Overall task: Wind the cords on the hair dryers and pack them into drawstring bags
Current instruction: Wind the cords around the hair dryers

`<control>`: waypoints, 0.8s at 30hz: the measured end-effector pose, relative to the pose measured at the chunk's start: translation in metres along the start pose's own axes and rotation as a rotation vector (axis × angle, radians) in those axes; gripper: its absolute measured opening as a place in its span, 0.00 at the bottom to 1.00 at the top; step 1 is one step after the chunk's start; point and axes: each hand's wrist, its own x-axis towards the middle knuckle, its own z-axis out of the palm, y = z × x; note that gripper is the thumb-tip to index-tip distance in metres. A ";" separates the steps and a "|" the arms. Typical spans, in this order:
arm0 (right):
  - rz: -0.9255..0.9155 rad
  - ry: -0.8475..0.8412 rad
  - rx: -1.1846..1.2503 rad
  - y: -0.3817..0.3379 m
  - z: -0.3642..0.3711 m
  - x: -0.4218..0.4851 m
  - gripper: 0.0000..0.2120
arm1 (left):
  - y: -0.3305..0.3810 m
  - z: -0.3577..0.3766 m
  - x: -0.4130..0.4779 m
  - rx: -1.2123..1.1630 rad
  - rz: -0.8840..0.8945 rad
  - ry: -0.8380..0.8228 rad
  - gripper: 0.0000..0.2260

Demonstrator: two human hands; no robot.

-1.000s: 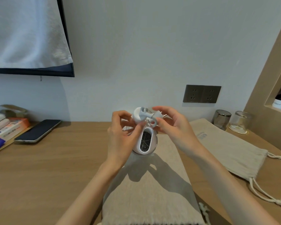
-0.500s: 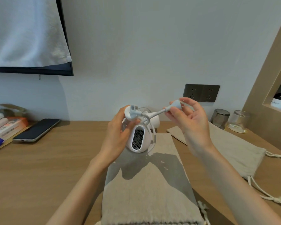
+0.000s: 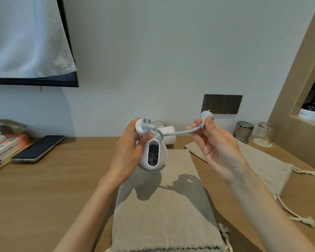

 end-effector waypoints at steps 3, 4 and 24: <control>0.021 -0.036 0.093 0.007 -0.001 0.001 0.17 | -0.002 -0.002 -0.001 0.018 -0.007 0.011 0.13; 0.027 -0.038 0.103 0.010 -0.001 0.003 0.19 | -0.002 -0.001 -0.002 0.021 -0.007 0.009 0.13; 0.088 -0.042 -0.197 0.001 0.006 0.013 0.17 | 0.002 -0.003 -0.005 0.137 0.070 -0.103 0.14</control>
